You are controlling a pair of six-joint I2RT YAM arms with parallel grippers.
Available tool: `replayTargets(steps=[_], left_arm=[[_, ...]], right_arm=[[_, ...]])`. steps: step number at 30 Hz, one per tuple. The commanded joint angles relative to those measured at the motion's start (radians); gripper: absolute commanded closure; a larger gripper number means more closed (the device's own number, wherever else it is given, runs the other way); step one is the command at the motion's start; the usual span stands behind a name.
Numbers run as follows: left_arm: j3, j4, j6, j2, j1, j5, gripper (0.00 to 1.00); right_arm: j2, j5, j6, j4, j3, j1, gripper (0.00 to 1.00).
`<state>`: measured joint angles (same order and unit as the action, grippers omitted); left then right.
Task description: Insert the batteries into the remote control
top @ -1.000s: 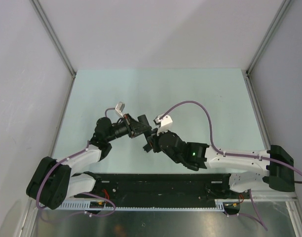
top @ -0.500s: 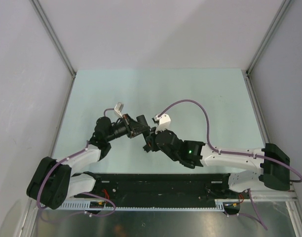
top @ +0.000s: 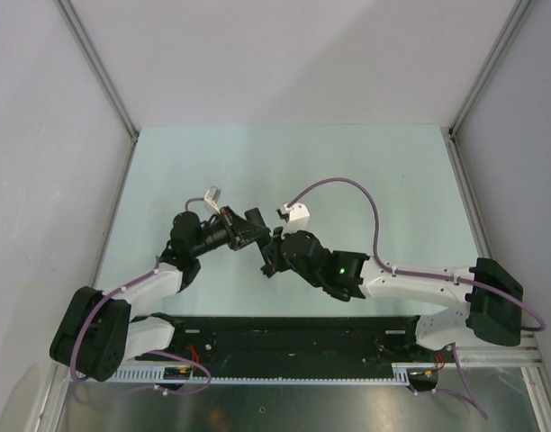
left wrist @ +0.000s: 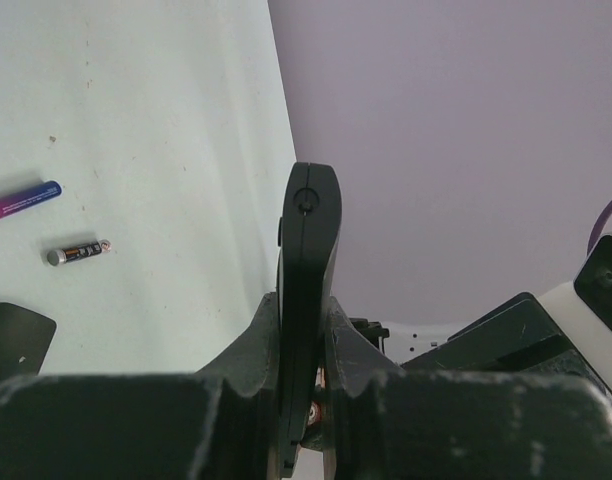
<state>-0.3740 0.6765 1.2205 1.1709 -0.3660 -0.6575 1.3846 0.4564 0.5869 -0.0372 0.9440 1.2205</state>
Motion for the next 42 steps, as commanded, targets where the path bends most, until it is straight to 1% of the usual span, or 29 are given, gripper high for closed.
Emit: replayTargets(steps=[1, 15, 18, 19, 21, 22, 24, 33, 36, 42], left_arm=[[-0.108, 0.293, 0.132, -0.040, 0.002, 0.039, 1.00], [-0.112, 0.330, 0.143, -0.047, 0.004, 0.032, 1.00], [-0.103, 0.331, 0.143, -0.048, 0.004, 0.029, 1.00], [-0.097, 0.333, 0.143, -0.048, 0.004, 0.029, 1.00], [-0.089, 0.333, 0.145, -0.047, 0.004, 0.030, 1.00], [-0.082, 0.333, 0.146, -0.043, 0.004, 0.030, 1.00], [-0.069, 0.333, 0.149, -0.034, 0.004, 0.027, 1.00], [-0.036, 0.333, 0.143, -0.011, -0.001, 0.039, 1.00], [-0.028, 0.333, 0.137, -0.002, -0.001, 0.041, 1.00], [-0.019, 0.334, 0.129, 0.015, -0.001, 0.042, 1.00]], right_arm=[[0.085, -0.200, 0.044, -0.199, -0.039, 0.022, 1.00], [0.169, -0.255, 0.050, -0.248, 0.001, 0.002, 1.00], [0.168, -0.251, 0.053, -0.253, 0.004, -0.001, 0.93], [0.163, -0.243, 0.054, -0.253, 0.004, -0.001, 0.88], [0.154, -0.231, 0.057, -0.259, 0.009, -0.003, 0.84], [0.146, -0.216, 0.059, -0.262, 0.010, -0.003, 0.80], [0.143, -0.182, 0.067, -0.285, 0.027, -0.003, 0.78], [0.122, -0.116, 0.073, -0.337, 0.087, -0.019, 0.73], [0.110, -0.102, 0.076, -0.352, 0.096, -0.029, 0.69], [0.079, -0.084, 0.079, -0.366, 0.108, -0.045, 0.60]])
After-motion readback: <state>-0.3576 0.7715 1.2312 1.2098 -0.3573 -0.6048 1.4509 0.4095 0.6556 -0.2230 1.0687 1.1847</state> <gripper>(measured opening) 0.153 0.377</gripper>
